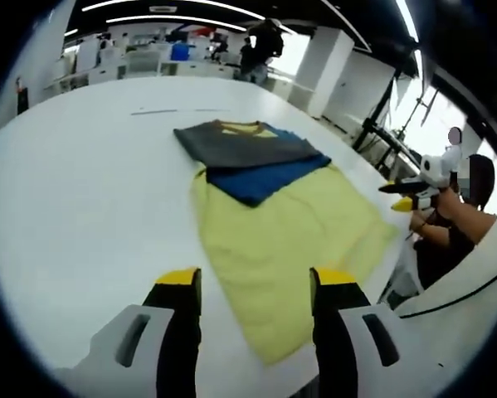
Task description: Fold the garment on the visible template until the final outline fits inside the template.
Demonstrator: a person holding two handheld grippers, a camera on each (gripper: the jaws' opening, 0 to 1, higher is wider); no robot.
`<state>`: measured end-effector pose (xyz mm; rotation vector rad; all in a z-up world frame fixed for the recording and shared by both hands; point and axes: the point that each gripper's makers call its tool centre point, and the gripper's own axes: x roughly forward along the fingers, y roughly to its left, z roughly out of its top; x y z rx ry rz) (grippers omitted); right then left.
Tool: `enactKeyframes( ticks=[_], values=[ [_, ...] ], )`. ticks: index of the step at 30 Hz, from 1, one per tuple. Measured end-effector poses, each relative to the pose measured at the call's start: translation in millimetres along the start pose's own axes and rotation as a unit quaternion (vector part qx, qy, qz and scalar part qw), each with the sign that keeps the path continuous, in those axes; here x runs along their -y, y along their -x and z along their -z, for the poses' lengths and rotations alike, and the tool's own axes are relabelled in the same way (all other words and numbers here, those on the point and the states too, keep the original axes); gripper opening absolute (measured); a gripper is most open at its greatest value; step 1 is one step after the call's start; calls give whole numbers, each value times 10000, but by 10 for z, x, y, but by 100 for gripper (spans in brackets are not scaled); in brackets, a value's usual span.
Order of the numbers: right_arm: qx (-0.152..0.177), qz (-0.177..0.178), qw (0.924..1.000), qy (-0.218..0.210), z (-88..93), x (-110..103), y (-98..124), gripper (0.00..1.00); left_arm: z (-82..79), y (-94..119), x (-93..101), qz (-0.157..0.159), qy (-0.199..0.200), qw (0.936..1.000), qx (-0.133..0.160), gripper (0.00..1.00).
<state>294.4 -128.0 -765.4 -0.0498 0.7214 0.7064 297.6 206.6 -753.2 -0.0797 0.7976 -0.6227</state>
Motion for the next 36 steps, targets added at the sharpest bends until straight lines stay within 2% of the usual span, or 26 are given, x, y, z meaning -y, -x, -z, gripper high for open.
enactKeyframes(
  ticks=[8, 23, 36],
  values=[
    [-142, -100, 9998, -26, 167, -82, -12, 44, 138, -11, 23, 61, 39, 9999, -151, 45],
    [-410, -153, 9990, -49, 412, -123, 19, 34, 383, -4, 23, 56, 51, 9990, -443, 36],
    [-493, -290, 9984, 2, 452, -185, 35, 25, 540, -1, 39, 109, 76, 9977, -660, 23]
  ],
)
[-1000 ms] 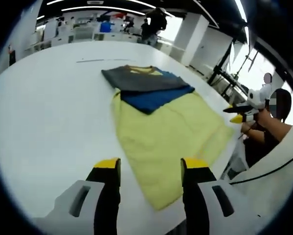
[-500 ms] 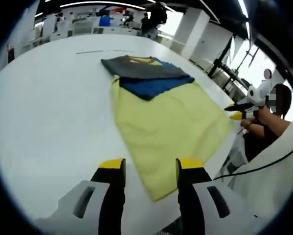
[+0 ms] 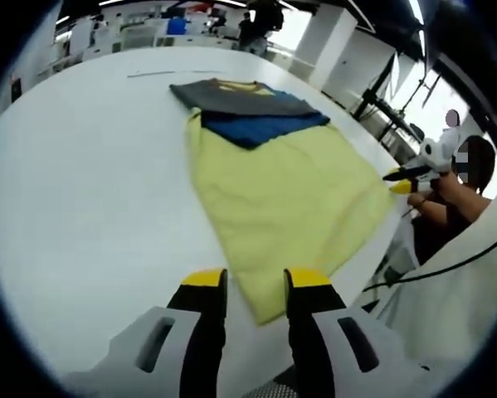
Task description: Fold the garment on the visible template until the final outline fits inside the template.
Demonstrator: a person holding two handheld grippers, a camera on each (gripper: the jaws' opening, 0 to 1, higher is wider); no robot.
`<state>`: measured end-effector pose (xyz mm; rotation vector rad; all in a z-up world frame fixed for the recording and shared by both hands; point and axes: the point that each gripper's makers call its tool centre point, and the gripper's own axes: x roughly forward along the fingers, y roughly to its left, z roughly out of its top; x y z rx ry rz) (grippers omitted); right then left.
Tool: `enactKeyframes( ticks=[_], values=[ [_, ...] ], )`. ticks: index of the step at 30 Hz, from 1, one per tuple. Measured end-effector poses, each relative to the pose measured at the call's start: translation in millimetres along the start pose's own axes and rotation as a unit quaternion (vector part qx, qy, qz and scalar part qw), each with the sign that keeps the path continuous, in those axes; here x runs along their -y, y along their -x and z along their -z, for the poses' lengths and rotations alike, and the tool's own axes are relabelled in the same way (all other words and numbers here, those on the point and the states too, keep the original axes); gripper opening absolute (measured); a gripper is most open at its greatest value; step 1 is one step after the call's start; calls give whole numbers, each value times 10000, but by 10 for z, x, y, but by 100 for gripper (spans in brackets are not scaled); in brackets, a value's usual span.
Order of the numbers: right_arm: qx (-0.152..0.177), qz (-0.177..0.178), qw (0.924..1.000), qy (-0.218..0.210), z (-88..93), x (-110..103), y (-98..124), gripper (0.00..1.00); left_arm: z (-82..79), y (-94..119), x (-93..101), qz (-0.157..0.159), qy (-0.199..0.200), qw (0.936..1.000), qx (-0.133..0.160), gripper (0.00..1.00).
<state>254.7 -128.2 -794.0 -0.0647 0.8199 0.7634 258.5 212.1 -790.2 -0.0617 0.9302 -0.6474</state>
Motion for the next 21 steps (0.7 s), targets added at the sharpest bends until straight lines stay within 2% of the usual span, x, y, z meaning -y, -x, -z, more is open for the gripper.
enactKeyframes(
  ticks=[8, 21],
  values=[
    [-79, -74, 9999, 80, 51, -57, 9, 19, 87, 26, -35, 20, 53, 10000, -65, 16],
    [-95, -98, 9999, 23, 155, -126, 41, 12, 192, 66, -22, 39, 130, 9997, -179, 10]
  ],
)
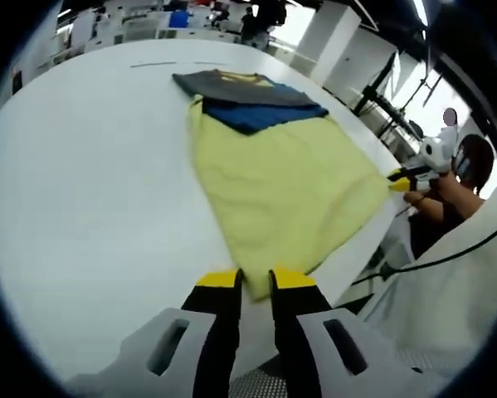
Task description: Fold the garment on the visible template until the final outline fits inside the template.
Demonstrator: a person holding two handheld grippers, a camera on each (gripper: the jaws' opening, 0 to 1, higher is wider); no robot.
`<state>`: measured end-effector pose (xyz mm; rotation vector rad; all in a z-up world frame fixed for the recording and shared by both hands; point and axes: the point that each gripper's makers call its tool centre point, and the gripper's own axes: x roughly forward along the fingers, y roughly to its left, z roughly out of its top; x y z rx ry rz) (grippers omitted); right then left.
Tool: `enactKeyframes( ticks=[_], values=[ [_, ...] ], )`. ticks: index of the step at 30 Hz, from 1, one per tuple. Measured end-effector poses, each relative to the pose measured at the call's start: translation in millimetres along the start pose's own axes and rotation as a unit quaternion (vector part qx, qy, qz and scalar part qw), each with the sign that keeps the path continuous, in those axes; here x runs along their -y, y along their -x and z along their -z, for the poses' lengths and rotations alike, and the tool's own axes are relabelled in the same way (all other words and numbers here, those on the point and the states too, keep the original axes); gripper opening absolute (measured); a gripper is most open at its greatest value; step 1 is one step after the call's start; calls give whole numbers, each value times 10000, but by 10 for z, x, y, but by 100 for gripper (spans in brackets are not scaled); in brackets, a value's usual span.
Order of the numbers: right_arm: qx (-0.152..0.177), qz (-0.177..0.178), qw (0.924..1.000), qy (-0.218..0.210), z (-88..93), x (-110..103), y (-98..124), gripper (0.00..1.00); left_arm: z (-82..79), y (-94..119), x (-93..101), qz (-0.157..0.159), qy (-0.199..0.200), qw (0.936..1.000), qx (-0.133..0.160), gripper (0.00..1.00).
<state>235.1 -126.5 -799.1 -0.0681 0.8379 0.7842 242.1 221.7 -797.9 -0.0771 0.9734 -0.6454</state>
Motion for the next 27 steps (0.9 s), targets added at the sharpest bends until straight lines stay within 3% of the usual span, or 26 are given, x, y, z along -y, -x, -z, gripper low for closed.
enactKeyframes(
  ticks=[11, 27],
  values=[
    [0, -26, 10000, -49, 34, -44, 22, 11, 44, 5, 14, -13, 58, 10000, -75, 9],
    [14, -72, 9999, -117, 50, -67, 33, 0, 103, 11, 44, 48, 67, 9998, -182, 1]
  ],
)
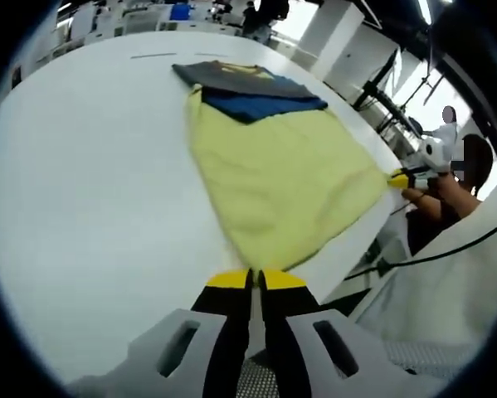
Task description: Fold the garment on the visible template until the final outline fits inside the template.
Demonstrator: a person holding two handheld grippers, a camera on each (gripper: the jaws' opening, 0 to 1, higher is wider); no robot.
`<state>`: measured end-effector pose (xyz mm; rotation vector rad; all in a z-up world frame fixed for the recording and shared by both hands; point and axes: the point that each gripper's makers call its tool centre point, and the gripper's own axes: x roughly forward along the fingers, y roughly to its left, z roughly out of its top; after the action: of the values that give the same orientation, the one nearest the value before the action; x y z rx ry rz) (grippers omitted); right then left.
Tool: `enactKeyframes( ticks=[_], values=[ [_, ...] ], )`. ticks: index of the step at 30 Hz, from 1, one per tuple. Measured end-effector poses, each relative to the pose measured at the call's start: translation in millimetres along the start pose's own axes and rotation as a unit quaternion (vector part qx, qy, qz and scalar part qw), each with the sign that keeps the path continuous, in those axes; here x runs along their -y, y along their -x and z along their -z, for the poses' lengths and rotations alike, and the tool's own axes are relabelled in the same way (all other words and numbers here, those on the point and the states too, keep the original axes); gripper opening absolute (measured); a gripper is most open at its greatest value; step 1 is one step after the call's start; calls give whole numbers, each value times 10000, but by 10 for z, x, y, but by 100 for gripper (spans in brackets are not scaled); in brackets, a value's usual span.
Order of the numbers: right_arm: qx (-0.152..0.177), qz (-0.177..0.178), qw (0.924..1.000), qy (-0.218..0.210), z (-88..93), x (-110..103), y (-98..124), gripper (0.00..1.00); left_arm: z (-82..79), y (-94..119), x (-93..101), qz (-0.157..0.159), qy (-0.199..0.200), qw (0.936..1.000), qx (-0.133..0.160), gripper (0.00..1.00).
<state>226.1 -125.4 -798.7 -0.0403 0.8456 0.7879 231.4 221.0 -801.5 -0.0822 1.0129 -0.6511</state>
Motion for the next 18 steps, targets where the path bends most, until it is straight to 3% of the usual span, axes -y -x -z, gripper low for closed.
enactKeyframes(
  ticks=[18],
  values=[
    [65, 27, 10000, 28, -51, 32, 135, 0, 16, 76, 79, 91, -245, 9995, -184, 1]
  ],
)
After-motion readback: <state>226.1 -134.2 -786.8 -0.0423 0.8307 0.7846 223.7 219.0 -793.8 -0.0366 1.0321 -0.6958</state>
